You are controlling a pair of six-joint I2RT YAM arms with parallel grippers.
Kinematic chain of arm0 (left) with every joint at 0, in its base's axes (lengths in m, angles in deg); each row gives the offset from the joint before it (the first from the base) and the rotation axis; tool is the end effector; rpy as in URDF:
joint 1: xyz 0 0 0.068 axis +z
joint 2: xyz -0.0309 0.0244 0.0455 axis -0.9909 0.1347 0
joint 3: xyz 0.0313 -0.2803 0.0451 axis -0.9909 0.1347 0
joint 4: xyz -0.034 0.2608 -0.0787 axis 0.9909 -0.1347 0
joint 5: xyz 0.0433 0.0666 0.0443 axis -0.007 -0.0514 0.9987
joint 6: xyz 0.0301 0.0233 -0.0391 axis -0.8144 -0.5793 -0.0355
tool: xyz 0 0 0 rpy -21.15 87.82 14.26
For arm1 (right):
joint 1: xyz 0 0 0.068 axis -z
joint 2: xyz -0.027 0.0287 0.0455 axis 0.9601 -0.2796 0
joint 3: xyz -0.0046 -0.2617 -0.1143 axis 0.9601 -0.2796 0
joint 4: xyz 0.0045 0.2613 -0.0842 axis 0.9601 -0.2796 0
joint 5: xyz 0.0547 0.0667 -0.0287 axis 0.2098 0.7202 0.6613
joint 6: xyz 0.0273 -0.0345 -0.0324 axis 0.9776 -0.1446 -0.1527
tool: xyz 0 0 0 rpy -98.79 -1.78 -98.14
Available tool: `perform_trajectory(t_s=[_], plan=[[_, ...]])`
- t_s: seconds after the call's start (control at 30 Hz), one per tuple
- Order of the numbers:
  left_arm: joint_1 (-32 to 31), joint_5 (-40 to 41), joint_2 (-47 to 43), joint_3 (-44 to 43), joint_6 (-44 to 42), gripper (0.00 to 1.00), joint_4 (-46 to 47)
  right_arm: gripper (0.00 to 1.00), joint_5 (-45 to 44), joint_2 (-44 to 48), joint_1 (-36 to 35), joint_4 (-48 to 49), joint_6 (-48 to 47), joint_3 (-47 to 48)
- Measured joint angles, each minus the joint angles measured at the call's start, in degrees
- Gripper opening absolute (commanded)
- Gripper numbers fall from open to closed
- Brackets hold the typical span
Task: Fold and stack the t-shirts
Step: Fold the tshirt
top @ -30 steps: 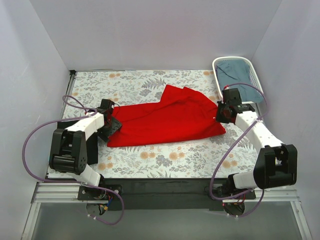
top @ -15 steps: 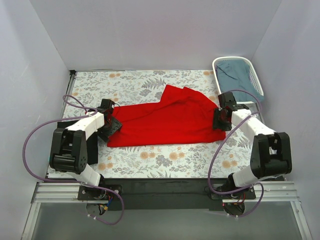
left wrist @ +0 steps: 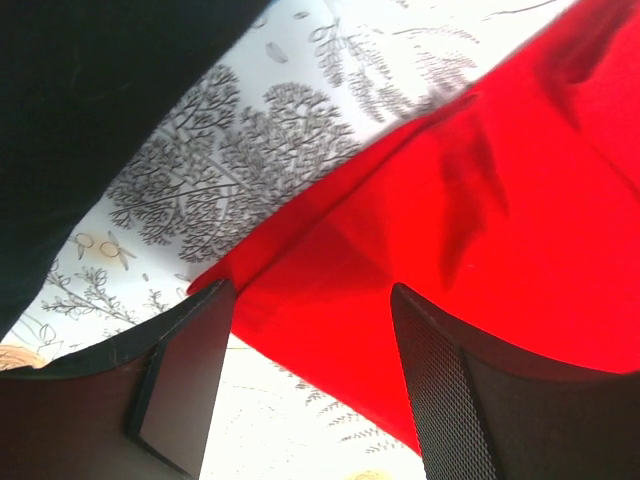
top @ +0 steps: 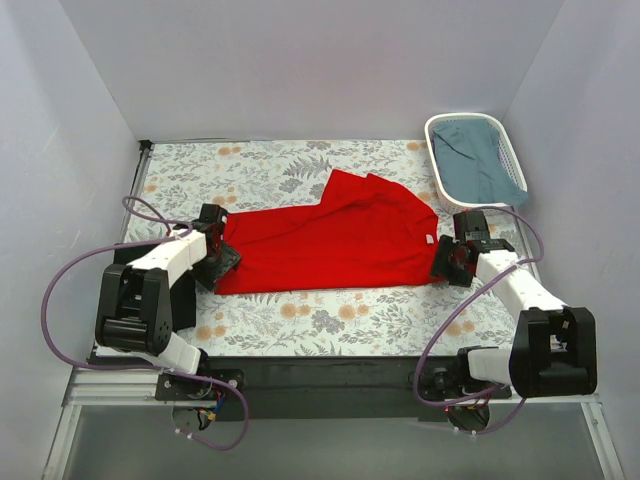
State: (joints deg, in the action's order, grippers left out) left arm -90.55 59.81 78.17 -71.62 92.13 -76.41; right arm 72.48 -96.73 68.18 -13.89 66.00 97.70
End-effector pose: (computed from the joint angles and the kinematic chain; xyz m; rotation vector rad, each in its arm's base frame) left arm 0.2688 -0.0308 0.1753 -1.9828 2.0555 0.0056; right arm 0.2415 0.0200 0.2007 0.4143 2.6029 0.0315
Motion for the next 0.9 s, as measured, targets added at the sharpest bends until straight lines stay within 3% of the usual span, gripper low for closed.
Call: perform_trajectory(t_s=[0.3, 0.63, 0.9], plan=[[0.09, 0.04, 0.00, 1.51, 2.58, 0.61, -0.55, 0.57, 3.67, 0.37, 3.85, 6.32, 3.39, -4.68], [0.09, 1.01, -1.42, 1.46, 3.37, 0.61, -3.87, 0.33, 6.54, 1.75, 9.77, 9.86, 3.08, -6.40], [0.09, 0.81, -5.07, 2.05, 3.78, 0.61, -4.74, 0.24, 8.87, 2.16, 10.86, 11.41, 2.80, -6.86]])
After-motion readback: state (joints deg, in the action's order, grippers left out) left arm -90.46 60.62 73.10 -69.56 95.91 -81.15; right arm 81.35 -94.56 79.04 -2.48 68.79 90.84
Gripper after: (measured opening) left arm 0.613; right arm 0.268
